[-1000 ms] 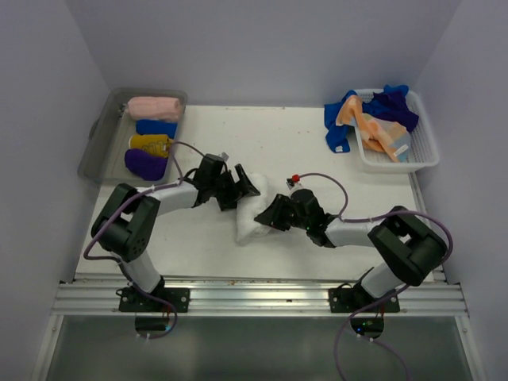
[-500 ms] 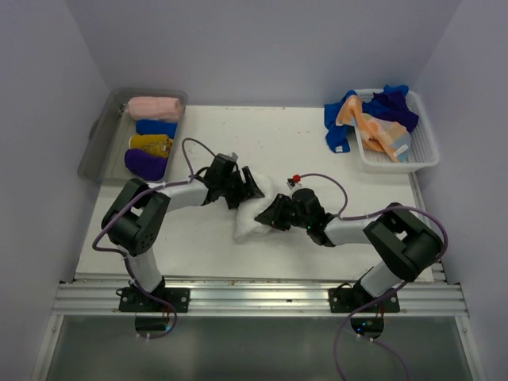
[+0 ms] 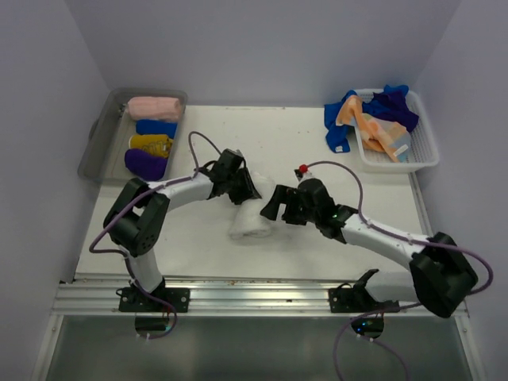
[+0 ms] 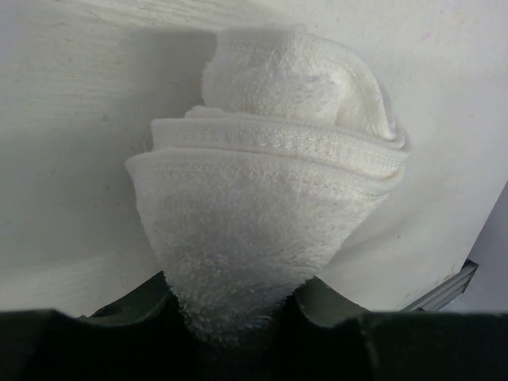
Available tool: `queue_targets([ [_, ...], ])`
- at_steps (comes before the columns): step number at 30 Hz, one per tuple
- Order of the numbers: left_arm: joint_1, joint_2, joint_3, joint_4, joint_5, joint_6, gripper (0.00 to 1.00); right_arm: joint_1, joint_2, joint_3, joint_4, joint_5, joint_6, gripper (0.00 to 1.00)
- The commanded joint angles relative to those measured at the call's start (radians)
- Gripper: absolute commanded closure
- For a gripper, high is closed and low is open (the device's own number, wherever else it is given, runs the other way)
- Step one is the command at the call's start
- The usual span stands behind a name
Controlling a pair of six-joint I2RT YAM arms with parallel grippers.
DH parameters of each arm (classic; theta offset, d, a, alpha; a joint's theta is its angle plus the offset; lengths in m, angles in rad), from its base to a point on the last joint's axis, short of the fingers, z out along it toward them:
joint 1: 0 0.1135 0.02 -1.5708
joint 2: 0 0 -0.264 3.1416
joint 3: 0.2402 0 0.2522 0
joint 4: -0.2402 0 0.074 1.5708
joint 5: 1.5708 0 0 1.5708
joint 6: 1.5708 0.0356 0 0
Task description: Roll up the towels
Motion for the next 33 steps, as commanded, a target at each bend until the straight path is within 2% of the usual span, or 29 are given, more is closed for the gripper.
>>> queue_targets([
  [1,0.034,-0.086,0.057,-0.115,-0.062,0.027,1.00,-0.010,-0.162,0.102,-0.304,0.167,-0.159,0.07],
  [5,0.071,-0.123,0.091,-0.128,-0.053,0.038,1.00,-0.059,-0.289,0.101,-0.363,0.201,-0.172,0.06],
  [14,0.166,-0.188,0.123,-0.126,0.068,0.037,1.00,-0.067,-0.284,0.047,-0.352,0.184,-0.126,0.07],
  [20,0.279,-0.261,0.270,-0.243,-0.003,0.061,1.00,-0.067,-0.285,0.058,-0.369,0.204,-0.140,0.07],
  [23,0.360,-0.278,0.353,-0.310,-0.060,0.061,1.00,-0.066,-0.284,0.064,-0.371,0.203,-0.144,0.07],
  [26,0.521,-0.284,0.401,-0.336,-0.045,0.017,1.00,-0.067,-0.276,0.067,-0.369,0.190,-0.147,0.07],
  [28,0.586,-0.284,0.410,-0.333,-0.022,-0.014,1.00,-0.067,-0.273,0.065,-0.366,0.189,-0.146,0.07],
  [30,0.701,-0.284,0.413,-0.327,-0.010,-0.066,1.00,-0.067,-0.267,0.065,-0.363,0.184,-0.147,0.07],
  [33,0.793,-0.284,0.413,-0.338,-0.057,-0.130,1.00,-0.067,-0.250,0.068,-0.354,0.172,-0.150,0.07],
])
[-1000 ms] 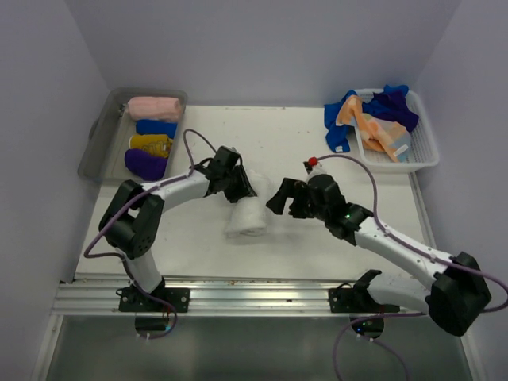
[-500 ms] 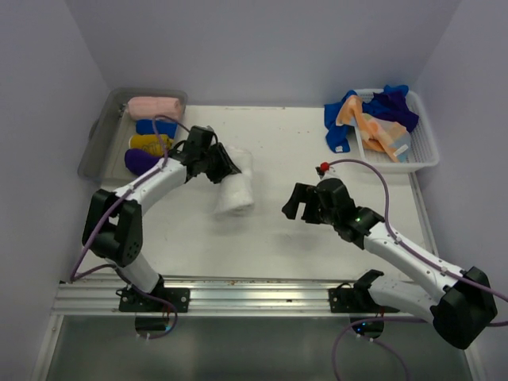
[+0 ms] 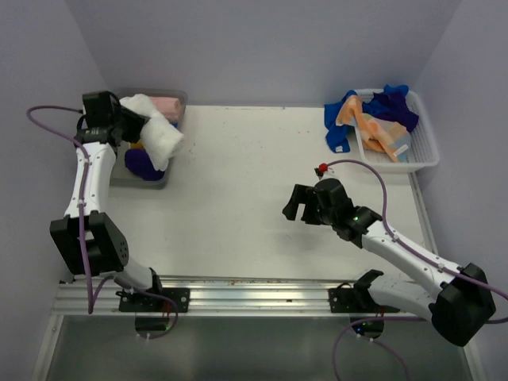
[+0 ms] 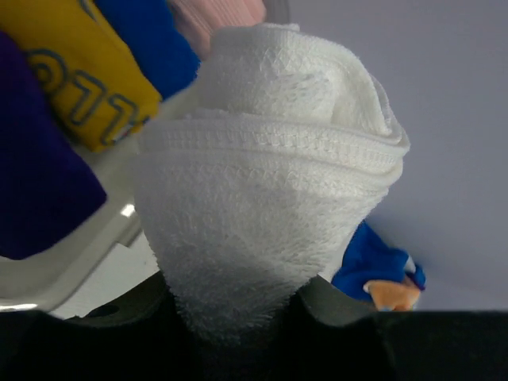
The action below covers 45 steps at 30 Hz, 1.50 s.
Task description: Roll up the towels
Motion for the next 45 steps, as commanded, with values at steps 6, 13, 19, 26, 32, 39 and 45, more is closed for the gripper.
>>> queue_targets([
  [6,0.150,0.006,0.018,0.020,-0.159,-0.176,1.00,0.001,0.059,0.040,0.026,-0.029,-0.022,0.07],
  [13,0.172,0.045,-0.141,0.303,-0.228,-0.264,1.00,0.000,0.131,0.067,0.041,-0.060,-0.025,0.07],
  [19,0.175,0.094,-0.179,0.448,-0.241,-0.307,1.00,0.000,0.164,0.081,0.038,-0.073,-0.033,0.07],
  [26,0.173,0.103,-0.192,0.437,-0.326,-0.324,1.00,0.000,0.181,0.089,0.027,-0.070,-0.026,0.07],
  [32,0.175,0.066,-0.371,0.613,-0.357,-0.301,1.00,0.000,0.211,0.100,0.033,-0.076,-0.034,0.07],
  [39,0.175,0.054,-0.499,0.722,-0.363,-0.314,1.00,0.000,0.217,0.100,0.032,-0.076,-0.039,0.07],
  [45,0.175,-0.012,-0.579,0.745,-0.395,-0.321,1.00,0.000,0.227,0.107,0.029,-0.099,-0.042,0.07],
])
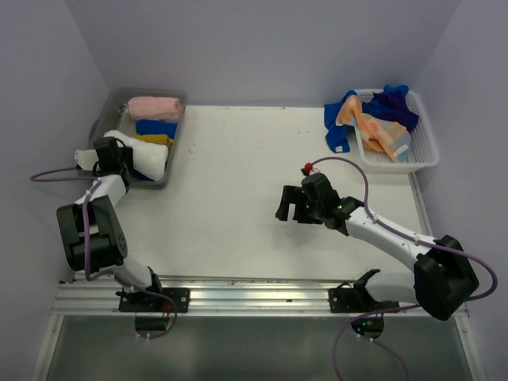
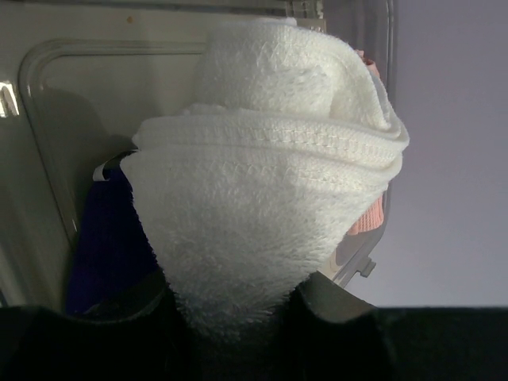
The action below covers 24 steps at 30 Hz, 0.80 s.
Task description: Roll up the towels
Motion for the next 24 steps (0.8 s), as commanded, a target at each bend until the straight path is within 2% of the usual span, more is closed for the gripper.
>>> queue_targets([
  [1,0.008,-0.080,-0.028,0.081,-0.063,-0.005,1.00,0.000,0.011,0.045,0.016,-0.027,-0.018,0.07],
  [13,0.006,-0.170,-0.097,0.052,-0.061,0.015,1.00,0.000,0.005,0.037,0.024,-0.044,-0.014,0.07],
  [24,0.008,-0.131,-0.077,-0.041,-0.084,0.044,1.00,0.000,-0.007,0.034,0.025,-0.044,-0.012,0.07],
])
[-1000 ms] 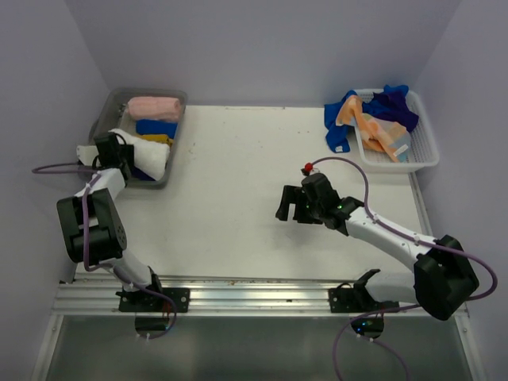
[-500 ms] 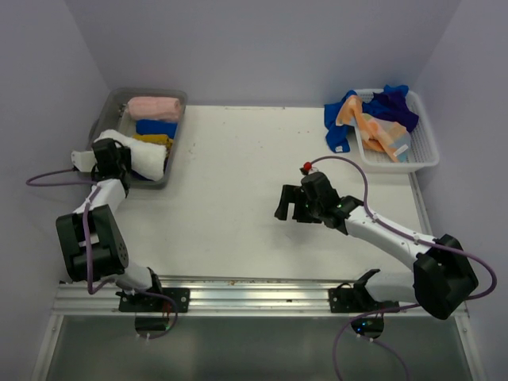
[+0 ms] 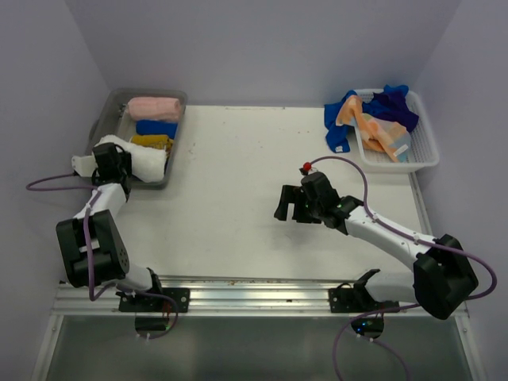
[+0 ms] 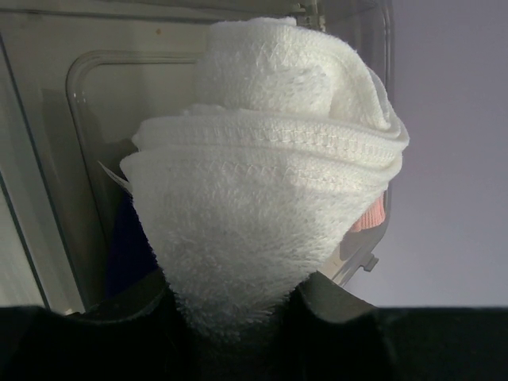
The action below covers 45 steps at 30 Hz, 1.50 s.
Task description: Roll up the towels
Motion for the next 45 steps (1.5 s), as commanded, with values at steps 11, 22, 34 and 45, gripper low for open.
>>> queue_targets([
  [11,0.006,0.054,0.045,-0.120,-0.040,0.026,1.00,0.000,-0.041,0.006,0.020,-0.015,-0.004,0.08],
  [22,0.006,0.109,0.177,-0.397,-0.078,0.022,0.62,0.000,-0.061,-0.002,0.020,-0.012,0.001,0.08],
  [34,0.005,0.079,0.164,-0.444,-0.054,0.082,0.39,0.000,-0.059,-0.015,0.039,-0.021,0.004,0.08],
  [45,0.005,0.063,0.234,-0.453,-0.039,0.156,0.25,0.001,-0.061,-0.009,0.040,-0.021,-0.001,0.08],
])
